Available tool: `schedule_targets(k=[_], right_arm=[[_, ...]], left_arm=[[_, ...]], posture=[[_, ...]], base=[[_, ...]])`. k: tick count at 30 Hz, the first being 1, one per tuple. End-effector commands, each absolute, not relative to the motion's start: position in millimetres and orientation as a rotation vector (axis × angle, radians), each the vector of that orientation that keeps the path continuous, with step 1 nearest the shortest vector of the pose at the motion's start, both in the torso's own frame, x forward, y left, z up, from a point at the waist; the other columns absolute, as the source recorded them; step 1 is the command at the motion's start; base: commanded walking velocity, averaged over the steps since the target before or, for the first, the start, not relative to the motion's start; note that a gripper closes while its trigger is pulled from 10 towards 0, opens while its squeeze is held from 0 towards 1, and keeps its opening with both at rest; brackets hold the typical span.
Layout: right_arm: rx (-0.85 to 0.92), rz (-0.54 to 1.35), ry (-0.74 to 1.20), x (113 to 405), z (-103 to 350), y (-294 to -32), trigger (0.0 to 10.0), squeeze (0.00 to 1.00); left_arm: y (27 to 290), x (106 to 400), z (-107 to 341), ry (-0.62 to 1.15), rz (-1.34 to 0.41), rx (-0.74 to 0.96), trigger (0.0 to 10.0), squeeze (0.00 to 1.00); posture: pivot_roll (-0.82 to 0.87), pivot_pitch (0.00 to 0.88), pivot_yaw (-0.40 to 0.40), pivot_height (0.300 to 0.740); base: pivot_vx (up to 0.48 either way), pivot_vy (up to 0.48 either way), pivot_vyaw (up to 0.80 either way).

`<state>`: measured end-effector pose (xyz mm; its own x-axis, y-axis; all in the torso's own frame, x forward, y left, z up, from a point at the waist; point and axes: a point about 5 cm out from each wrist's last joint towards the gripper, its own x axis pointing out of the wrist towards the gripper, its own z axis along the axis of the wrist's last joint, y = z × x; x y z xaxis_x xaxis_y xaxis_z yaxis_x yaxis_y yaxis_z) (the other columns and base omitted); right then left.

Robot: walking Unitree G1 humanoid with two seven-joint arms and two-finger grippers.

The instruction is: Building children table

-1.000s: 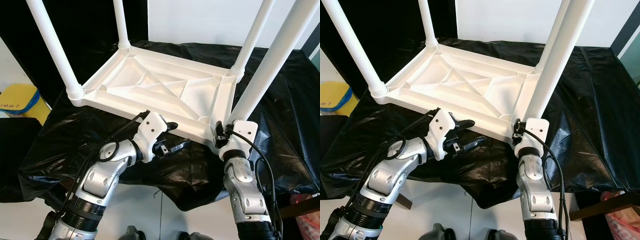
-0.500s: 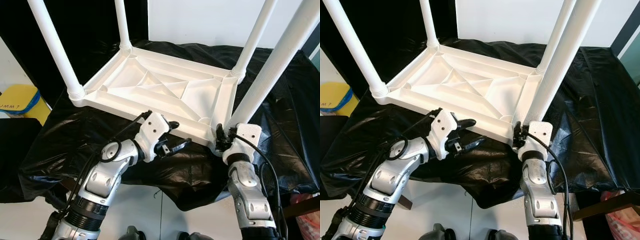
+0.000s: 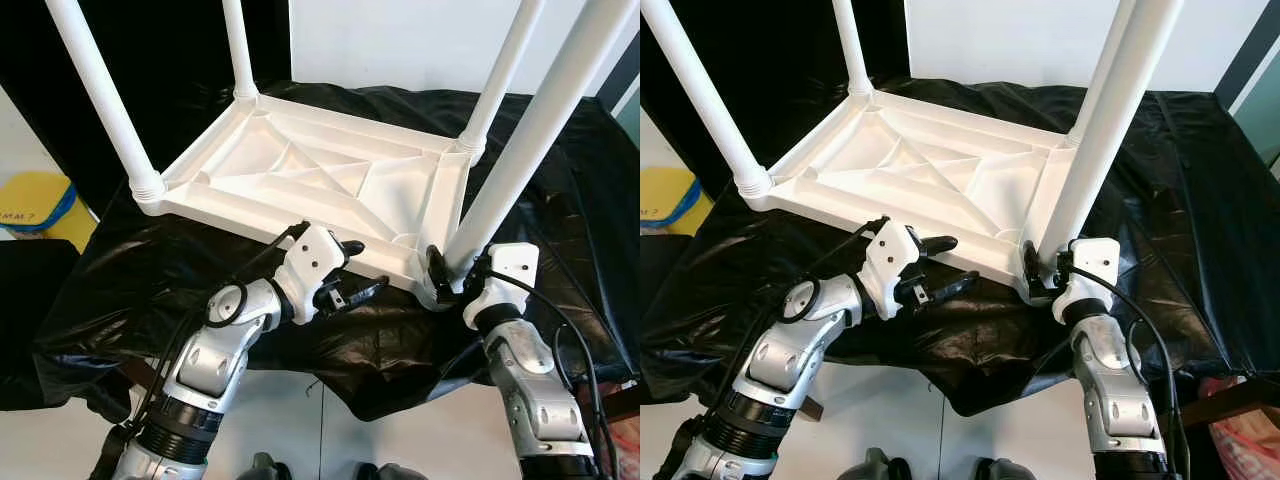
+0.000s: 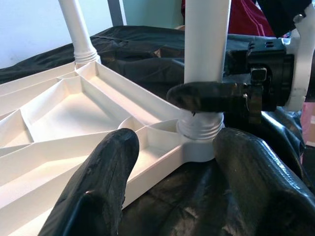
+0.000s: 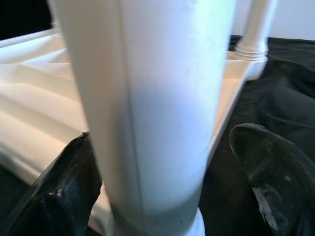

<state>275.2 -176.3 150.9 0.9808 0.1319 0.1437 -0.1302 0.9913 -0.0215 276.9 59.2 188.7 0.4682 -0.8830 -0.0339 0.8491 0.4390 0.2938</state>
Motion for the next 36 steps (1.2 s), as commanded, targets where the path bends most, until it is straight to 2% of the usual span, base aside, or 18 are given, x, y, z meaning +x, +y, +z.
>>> schedule_targets(k=[1, 2, 11, 18, 19, 31, 32, 33, 34, 36], right_arm=[[-0.008, 0.167, -0.134, 274.3, 148.5, -179.8, 10.0, 0.91], [-0.017, 0.218, -0.127, 274.0, 148.1, -180.8, 10.0, 0.00], [-0.082, 0.435, -0.084, 283.4, 140.5, -182.5, 10.0, 0.00], [-0.092, 0.468, -0.082, 294.6, 136.3, -178.6, 10.0, 0.00], [-0.092, 0.472, -0.082, 295.5, 135.1, -177.4, 0.0, 0.00], [-0.074, 0.475, -0.058, 294.8, 123.5, -177.7, 0.0, 0.00], [-0.068, 0.469, -0.055, 295.6, 122.8, -178.1, 9.6, 0.00], [-0.065, 0.465, -0.054, 296.2, 122.4, -178.3, 9.6, 0.00], [-0.063, 0.464, -0.055, 296.8, 122.0, -178.4, 10.0, 0.00], [-0.060, 0.447, -0.056, 297.1, 122.0, -178.8, 10.0, 0.00]], left_arm=[[60.1, 279.4, 181.6, -0.100, -0.994, 0.255, 10.0, 0.00], [57.8, 277.3, 180.2, -0.098, -1.013, 0.247, 10.0, 0.00], [55.1, 268.5, 175.2, -0.070, -1.075, 0.220, 10.0, 0.00], [52.2, 266.6, 177.3, -0.077, -1.085, 0.205, 10.0, 0.00], [51.8, 265.8, 177.1, -0.078, -1.086, 0.204, 10.0, 0.00], [56.5, 262.0, 174.5, -0.063, -1.067, 0.199, 10.0, 0.00], [56.6, 261.6, 174.2, -0.060, -1.066, 0.196, 10.0, 0.00], [56.6, 261.4, 174.0, -0.058, -1.066, 0.194, 10.0, 0.00], [56.6, 261.3, 173.9, -0.057, -1.066, 0.193, 10.0, 0.00], [56.6, 261.1, 173.4, -0.056, -1.065, 0.192, 10.0, 0.00]], posture=[[-0.09, 0.129, -0.016, 0.740], [-0.09, 0.131, -0.016, 0.740], [-0.09, 0.135, -0.011, 0.740], [-0.08, 0.138, -0.016, 0.740], [-0.07, 0.137, -0.018, 0.740], [-0.06, 0.136, -0.025, 0.740], [-0.06, 0.136, -0.025, 0.740], [-0.06, 0.136, -0.025, 0.740], [-0.06, 0.136, -0.025, 0.740], [-0.06, 0.135, -0.029, 0.740]], base=[[0.000, 0.000, 0.00], [0.000, 0.000, 0.00], [0.000, 0.000, 0.00], [0.000, 0.000, 0.00], [0.000, 0.000, 0.00], [0.000, 0.000, 0.00], [0.000, 0.000, 0.00], [0.000, 0.000, 0.00], [0.000, 0.000, 0.00], [0.000, 0.000, 0.00]])
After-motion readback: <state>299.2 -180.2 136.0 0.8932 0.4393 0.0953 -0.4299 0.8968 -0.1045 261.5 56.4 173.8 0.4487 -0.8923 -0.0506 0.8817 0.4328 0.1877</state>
